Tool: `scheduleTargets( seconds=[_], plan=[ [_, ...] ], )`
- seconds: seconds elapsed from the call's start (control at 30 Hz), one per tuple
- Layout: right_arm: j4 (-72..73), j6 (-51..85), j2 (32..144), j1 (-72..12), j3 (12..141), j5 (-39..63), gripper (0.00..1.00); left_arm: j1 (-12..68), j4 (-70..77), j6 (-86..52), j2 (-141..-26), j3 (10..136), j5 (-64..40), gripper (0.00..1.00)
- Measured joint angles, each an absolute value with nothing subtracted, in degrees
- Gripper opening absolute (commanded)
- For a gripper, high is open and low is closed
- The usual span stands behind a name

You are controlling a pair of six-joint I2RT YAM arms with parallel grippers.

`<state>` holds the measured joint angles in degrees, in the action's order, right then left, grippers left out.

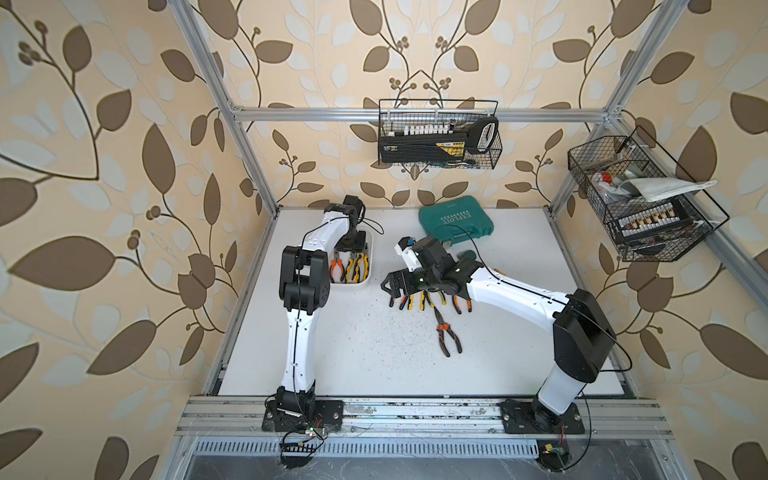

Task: Take the pliers out of the storage box
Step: Pick up the pliers from the storage box.

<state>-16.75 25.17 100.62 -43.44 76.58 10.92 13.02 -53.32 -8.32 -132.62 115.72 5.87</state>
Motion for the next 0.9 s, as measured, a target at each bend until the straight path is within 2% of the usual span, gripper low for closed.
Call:
scheduleTargets(
  seconds=[0.43,0.6,0.9],
  plan=[
    [-17.1,25.0,102.4,-43.4,78.8,12.0,0.96,11.9,-53.5,-8.4,-138.2,119.1,4.8,0.43],
    [-17.1,25.0,102.7,-43.4,79.2,12.4,0.96,11.6,-53.2,-7.7,-138.6,119.6,4.2,0.34],
    [-17.4,25.0,102.9,-43.4,79.2,12.5,0.96,11.5,-52.9,-7.4,-138.6,119.8,4.1,0.05]
  ],
)
